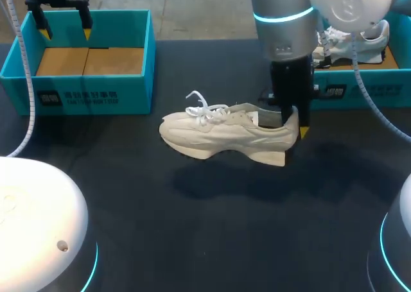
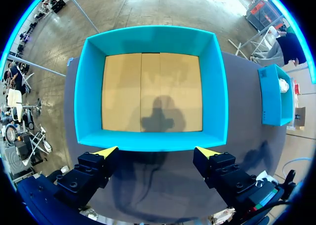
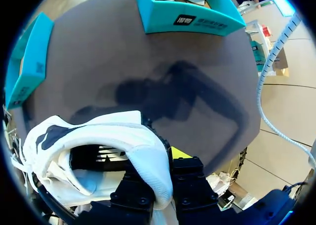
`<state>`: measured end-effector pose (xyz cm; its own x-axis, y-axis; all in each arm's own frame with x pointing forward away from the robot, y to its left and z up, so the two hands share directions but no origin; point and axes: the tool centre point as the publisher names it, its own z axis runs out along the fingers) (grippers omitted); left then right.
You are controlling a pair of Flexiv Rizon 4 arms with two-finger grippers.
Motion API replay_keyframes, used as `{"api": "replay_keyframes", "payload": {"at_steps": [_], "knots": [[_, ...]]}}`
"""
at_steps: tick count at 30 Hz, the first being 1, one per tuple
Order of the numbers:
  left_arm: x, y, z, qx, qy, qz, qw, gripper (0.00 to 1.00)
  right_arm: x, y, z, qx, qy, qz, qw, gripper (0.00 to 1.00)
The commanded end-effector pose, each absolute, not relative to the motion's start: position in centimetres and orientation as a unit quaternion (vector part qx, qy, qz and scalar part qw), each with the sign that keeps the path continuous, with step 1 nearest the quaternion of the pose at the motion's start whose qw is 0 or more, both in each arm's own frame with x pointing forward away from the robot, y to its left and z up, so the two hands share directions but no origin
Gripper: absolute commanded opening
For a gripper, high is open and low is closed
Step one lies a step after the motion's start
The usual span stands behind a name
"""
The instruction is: Take the shoe out of the shoebox, open the shoe tongue, remove and reinsert the insole, then place the shoe into the shoebox
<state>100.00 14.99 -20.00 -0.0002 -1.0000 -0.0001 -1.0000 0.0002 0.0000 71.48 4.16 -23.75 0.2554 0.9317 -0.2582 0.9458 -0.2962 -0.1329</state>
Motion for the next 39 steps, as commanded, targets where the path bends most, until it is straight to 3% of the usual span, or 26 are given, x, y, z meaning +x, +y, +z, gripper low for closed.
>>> {"api": "replay_keyframes", "payload": {"at_steps": [1, 11, 23, 39], "knots": [[100.0, 15.0, -20.0, -0.707, 0.707, 0.0, 0.0, 1.0, 71.4, 4.1, -23.7, 0.792, 0.593, -0.143, 0.023, 0.0], [100.0, 15.0, -20.0, -0.707, 0.707, 0.0, 0.0, 1.0, 71.4, 4.1, -23.7, 0.792, 0.593, -0.143, 0.023, 0.0], [100.0, 15.0, -20.0, -0.707, 0.707, 0.0, 0.0, 1.0, 72.5, 5.7, -27.9, 0.763, 0.633, -0.129, 0.028, 0.0], [100.0, 15.0, -20.0, -0.707, 0.707, 0.0, 0.0, 1.0, 73.2, 6.9, -33.0, 0.739, 0.652, -0.139, 0.094, 0.0]]}}
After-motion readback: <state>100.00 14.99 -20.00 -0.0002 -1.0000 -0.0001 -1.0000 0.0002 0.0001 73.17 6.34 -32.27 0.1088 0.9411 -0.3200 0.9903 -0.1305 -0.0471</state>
